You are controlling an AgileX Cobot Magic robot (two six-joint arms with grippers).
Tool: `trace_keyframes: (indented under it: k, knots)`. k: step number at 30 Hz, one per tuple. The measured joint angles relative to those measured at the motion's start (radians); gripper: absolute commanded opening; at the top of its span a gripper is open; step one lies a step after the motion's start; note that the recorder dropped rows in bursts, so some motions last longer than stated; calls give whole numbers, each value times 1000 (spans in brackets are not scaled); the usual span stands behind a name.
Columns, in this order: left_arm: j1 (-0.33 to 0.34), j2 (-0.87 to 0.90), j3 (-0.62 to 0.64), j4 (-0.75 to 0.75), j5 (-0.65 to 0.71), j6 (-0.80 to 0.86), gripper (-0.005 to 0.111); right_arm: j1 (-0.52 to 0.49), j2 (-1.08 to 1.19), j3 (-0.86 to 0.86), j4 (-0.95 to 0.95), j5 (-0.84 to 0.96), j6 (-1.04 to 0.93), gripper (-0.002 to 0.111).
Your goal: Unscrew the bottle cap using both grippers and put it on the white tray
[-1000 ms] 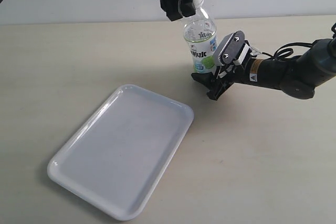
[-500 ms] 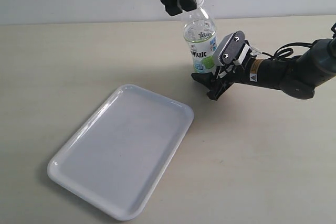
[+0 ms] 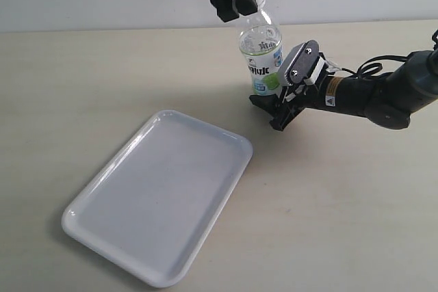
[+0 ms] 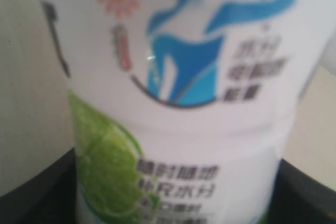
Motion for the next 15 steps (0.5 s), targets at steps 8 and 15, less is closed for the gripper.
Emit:
trace_keyframes:
  k: [8, 15]
  knots:
    - [0, 8, 0, -1, 0, 0, 59, 0, 0, -2, 9, 2, -19, 0]
    - [0, 8, 0, -22, 65, 0, 59, 0, 0, -2, 40, 4, -93, 0]
